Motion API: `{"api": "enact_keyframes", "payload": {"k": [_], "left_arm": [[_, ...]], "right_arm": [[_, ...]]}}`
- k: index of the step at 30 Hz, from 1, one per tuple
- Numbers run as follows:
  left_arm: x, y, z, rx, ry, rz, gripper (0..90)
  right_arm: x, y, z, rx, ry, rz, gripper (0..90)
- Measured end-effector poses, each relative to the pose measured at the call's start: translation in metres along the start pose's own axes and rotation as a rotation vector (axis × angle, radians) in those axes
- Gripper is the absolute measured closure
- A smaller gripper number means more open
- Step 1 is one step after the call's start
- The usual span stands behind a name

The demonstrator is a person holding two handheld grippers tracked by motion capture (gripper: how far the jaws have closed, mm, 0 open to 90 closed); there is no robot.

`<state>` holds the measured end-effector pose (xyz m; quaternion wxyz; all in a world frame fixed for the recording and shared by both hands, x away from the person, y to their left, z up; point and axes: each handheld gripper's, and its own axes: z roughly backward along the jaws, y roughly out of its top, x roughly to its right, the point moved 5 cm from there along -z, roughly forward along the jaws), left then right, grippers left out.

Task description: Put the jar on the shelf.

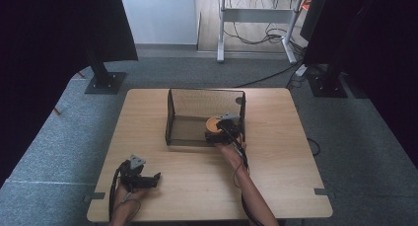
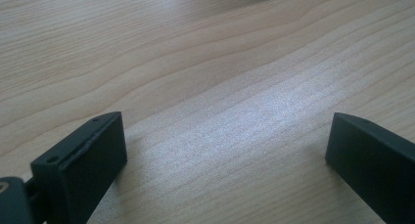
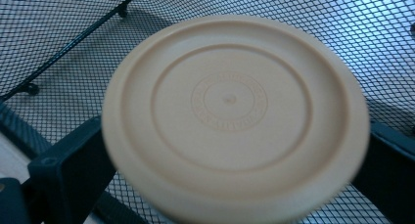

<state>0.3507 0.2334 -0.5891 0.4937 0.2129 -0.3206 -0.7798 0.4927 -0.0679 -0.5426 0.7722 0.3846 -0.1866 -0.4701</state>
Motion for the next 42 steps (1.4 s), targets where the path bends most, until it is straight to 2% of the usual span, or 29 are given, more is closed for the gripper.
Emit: {"api": "enact_keyframes", "payload": {"k": [16,23,42], "left_arm": [[0.000,0.000,0.000,0.000,0.000,0.000,1.4],[0.000,0.000,0.000,0.000,0.000,0.000,1.4],[0.000,0.000,0.000,0.002,0.001,0.002,1.4]], "right_arm": [[0.000,-0.001,0.032,0.047,0.029,0.051,1.7],[-0.002,-0.003,0.040,0.044,0.033,0.078,1.9],[-0.002,-0.012,0.068,0.073,0.045,0.110,3.5]]}}
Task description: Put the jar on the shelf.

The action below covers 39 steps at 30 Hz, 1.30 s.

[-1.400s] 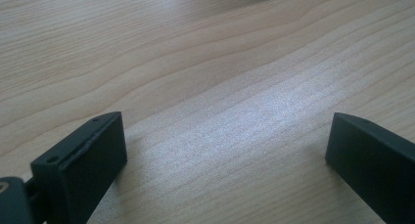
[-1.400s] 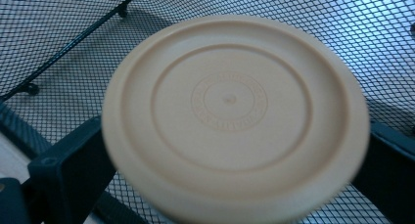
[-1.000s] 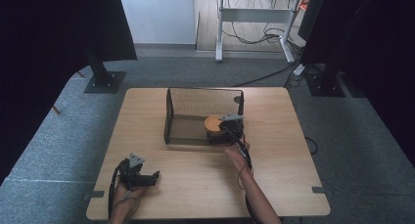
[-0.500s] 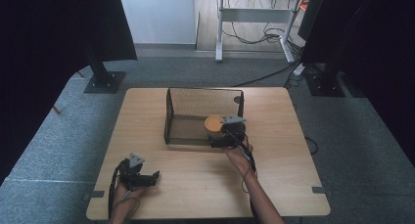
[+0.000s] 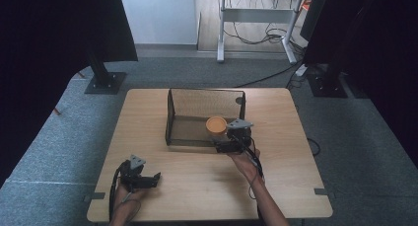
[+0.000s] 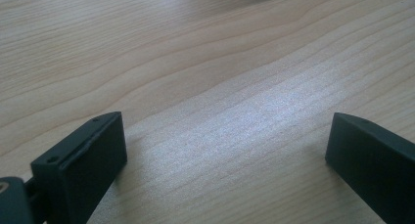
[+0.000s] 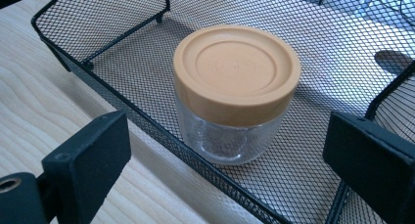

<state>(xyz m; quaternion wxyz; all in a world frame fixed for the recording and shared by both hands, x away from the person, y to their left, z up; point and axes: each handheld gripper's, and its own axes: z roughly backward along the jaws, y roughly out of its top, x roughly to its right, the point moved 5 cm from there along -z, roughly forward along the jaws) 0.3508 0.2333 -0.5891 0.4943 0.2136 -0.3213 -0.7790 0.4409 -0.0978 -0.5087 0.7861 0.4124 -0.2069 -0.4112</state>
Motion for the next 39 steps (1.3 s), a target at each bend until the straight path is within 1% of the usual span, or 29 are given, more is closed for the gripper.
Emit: {"api": "enact_keyframes", "payload": {"k": [11,18,24,39], "left_arm": [[0.000,0.000,0.000,-0.003,0.001,-0.004,1.4],[0.000,0.000,0.000,-0.003,0.001,-0.004,1.4],[0.000,0.000,0.000,-0.004,0.002,-0.001,1.4],[0.000,0.000,0.000,-0.004,0.002,-0.002,1.4]], "right_arm": [[0.001,-0.005,0.016,0.007,0.008,0.012,4.4],[0.005,-0.011,0.027,0.015,0.004,0.008,4.8],[0.011,-0.017,0.034,0.021,-0.007,0.000,4.9],[0.022,-0.041,0.052,0.023,-0.033,0.002,5.1]]}}
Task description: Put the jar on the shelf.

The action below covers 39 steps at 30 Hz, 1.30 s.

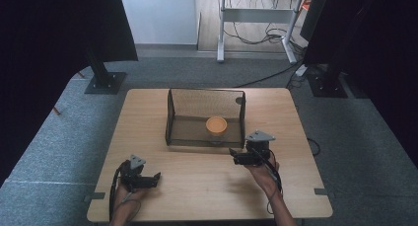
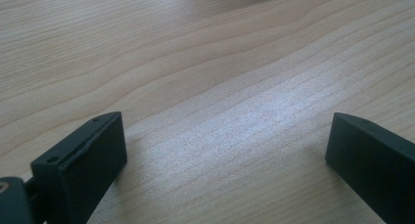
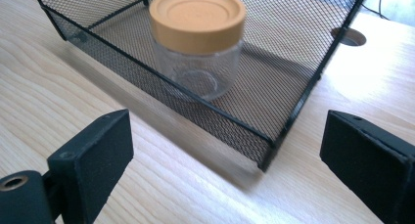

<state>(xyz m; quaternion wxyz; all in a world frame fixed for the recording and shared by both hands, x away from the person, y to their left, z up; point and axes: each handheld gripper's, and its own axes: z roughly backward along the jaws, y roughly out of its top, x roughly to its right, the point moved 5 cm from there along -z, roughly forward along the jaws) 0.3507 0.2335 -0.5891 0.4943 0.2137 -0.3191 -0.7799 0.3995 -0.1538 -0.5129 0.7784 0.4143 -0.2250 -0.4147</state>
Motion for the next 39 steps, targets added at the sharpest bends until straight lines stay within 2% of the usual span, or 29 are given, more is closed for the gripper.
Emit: {"api": "enact_keyframes", "payload": {"k": [7,21,27,39], "left_arm": [[0.000,0.000,0.000,0.000,0.001,0.001,1.4],[0.000,0.000,0.000,0.000,0.002,0.003,1.4],[0.000,0.000,0.000,0.000,0.003,0.004,1.4],[0.001,0.000,0.000,0.000,0.004,0.004,1.4]], "right_arm": [[0.006,-0.019,0.009,-0.011,-0.021,-0.003,5.0],[0.020,-0.063,0.018,-0.052,-0.053,-0.040,4.7],[0.021,-0.079,0.017,-0.083,-0.057,-0.036,4.8],[0.022,-0.100,0.013,-0.140,-0.037,-0.056,6.5]]}}
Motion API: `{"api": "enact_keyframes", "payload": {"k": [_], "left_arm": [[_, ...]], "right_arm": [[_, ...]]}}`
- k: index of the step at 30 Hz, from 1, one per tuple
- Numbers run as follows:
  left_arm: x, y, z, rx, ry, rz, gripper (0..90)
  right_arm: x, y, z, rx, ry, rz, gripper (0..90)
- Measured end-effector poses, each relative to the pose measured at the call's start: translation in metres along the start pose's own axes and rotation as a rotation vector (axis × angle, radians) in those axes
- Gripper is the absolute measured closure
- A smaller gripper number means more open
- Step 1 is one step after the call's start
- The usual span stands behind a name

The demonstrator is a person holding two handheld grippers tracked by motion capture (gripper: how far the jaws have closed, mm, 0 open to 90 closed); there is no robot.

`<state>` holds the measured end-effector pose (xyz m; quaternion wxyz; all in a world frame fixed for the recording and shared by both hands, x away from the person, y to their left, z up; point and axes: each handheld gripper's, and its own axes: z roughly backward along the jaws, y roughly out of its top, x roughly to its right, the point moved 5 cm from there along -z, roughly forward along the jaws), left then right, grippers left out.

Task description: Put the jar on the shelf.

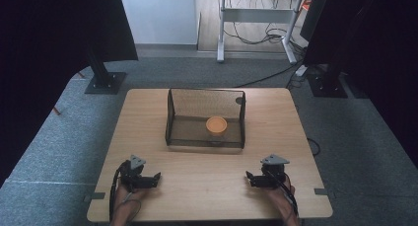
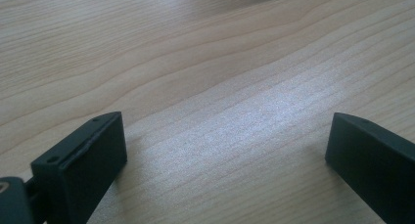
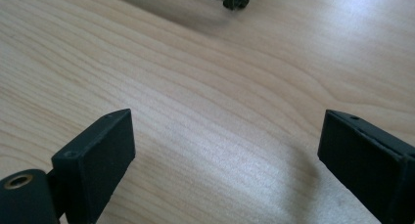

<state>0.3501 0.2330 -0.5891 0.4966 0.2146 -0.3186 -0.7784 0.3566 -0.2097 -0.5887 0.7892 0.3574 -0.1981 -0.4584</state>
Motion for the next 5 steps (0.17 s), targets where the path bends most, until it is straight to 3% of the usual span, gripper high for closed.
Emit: {"api": "enact_keyframes", "payload": {"k": [5], "left_arm": [[0.0000,0.0000,0.0000,0.000,0.000,0.000,1.4]], "right_arm": [[0.0002,-0.0037,-0.0025,-0.024,0.002,-0.006,6.4]]}}
